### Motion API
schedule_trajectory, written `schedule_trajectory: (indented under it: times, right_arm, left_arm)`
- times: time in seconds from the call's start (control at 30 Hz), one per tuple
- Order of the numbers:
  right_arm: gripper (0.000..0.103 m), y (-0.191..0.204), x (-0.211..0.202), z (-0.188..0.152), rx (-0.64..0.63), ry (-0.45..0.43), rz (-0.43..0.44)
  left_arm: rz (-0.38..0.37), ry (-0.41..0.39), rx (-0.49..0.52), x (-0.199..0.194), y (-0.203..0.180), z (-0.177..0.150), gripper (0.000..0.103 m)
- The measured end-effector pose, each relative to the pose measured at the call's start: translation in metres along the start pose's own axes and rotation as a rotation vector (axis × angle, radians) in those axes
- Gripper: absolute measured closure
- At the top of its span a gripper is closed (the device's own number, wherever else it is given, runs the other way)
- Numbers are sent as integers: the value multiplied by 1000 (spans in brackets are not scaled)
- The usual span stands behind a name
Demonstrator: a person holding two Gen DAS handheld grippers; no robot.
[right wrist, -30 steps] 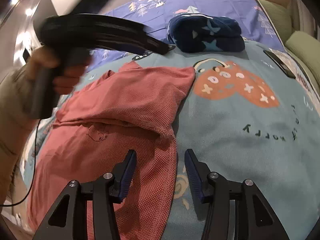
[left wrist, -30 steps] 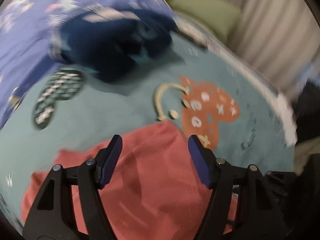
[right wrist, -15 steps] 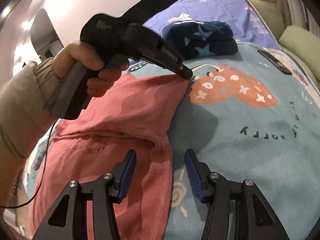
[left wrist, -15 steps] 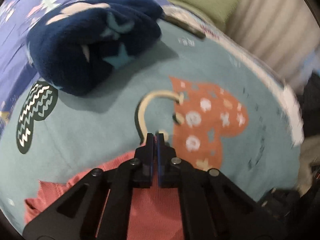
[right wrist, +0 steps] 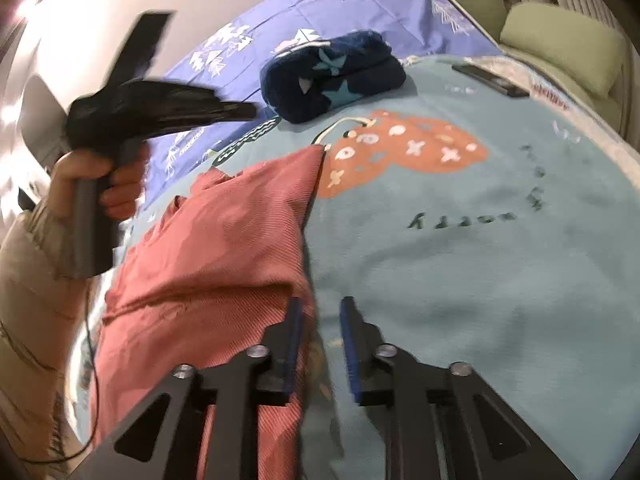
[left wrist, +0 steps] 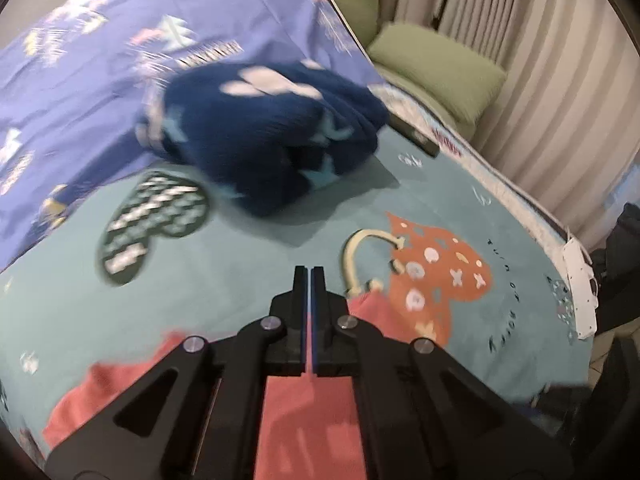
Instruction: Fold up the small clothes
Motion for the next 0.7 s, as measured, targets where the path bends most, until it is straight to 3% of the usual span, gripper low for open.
schedule_trajectory:
  times: [0.1, 0.23, 0.37, 0.4, 0.43, 0.47, 0.53, 0.6, 0.7]
  right_arm:
    - [79, 2, -12, 5, -17, -22, 12]
    - [78, 43, -5, 16, -112, -15, 106]
    - [79, 69, 33, 23, -150, 55, 133]
    - [79, 67, 44, 24, -149, 75, 102]
    - [80, 55, 57, 21, -136, 111, 16]
    - [89, 41, 66, 17, -112, 142, -51]
    - [92, 30, 67, 13, -43, 144, -19]
    - [89, 36, 55, 21, -42, 135, 7]
    - [87, 50, 46, 48, -140, 89, -48]
  left_arm:
    - [55, -45, -49, -37, 39, -27, 94]
    - [114, -58, -152, -72, 97, -88, 92]
    - [178, 12, -225, -75, 136, -164, 90]
    - [226, 42, -235, -68, 148, -185, 87]
    - [290, 82, -245, -59, 160, -203, 86]
    - [360, 147, -271, -46, 177, -227, 86]
    - [321, 67, -340, -54, 187, -234, 85]
    - [283, 67, -394, -63, 192, -227, 85]
    - [310, -18, -311, -75, 193, -195, 80]
Point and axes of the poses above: each gripper's, at about its wrist camera, not at the fingertips, and x roughly the way its jaws point, y to its left, z to its top, the point moved 8 cm from there along x, roughly the way its jaws point, and after that the axes turned 10 degrees about z, right-handed, at the moved point
